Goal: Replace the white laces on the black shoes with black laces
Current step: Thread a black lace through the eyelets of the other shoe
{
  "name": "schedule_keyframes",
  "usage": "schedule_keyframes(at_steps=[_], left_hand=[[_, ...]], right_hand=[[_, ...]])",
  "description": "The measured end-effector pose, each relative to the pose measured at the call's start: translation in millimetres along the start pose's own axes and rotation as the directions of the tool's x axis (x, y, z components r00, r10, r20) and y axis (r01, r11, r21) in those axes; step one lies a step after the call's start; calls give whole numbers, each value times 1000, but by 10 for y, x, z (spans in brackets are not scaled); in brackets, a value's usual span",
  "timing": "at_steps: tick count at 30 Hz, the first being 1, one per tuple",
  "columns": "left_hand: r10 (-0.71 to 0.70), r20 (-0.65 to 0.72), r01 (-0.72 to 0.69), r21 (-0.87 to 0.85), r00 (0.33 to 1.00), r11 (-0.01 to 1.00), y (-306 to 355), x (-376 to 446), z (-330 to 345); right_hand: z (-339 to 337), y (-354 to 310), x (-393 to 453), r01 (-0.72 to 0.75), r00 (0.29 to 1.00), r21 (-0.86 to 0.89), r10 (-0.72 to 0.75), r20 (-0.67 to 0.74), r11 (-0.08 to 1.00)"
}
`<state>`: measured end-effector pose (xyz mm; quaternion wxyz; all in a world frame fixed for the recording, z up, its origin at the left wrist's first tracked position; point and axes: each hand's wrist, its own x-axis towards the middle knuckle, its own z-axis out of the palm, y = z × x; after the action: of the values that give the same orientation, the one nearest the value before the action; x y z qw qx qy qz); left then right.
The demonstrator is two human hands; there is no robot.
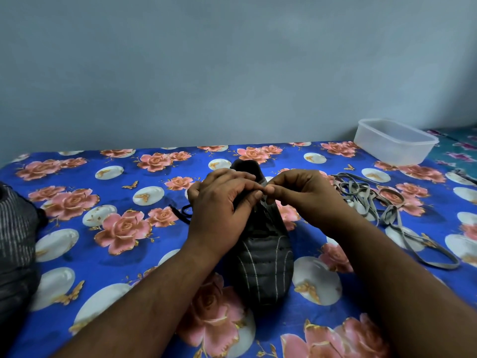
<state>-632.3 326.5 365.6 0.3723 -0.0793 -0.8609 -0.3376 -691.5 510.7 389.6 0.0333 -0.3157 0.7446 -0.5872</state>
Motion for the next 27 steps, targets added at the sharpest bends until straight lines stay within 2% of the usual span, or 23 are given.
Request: schedule_keyframes(at_steps=[4,6,8,12,18,22,27], left_hand=[[-2,35,0,56,999,998,-5,-17,17],[-18,50,13,98,999,995,6,-19,23],[-32,52,24,149,998,988,10,-14,20],[-39,54,24,255,998,967,33,-4,13],[-98,51,80,283,994,956,39,10,4],[-132,109,92,315,985,944,58,11,27],[-201,200,130,319,959,939,71,16,41]], right_hand=[[47,137,40,53,997,-176,-62,-46,983],[64,198,53,100,993,-349,-117,-27,932],[66,220,61,106,993,-413,-117,-1,905],[37,193,71,93,993,-403,-113,-26,911],[-10,138,65,-10,999,-201,1,-46,980],[8,97,45,-38,998,-83,34,-46,996],[34,139,65,-42,998,-83,38,-47,996]])
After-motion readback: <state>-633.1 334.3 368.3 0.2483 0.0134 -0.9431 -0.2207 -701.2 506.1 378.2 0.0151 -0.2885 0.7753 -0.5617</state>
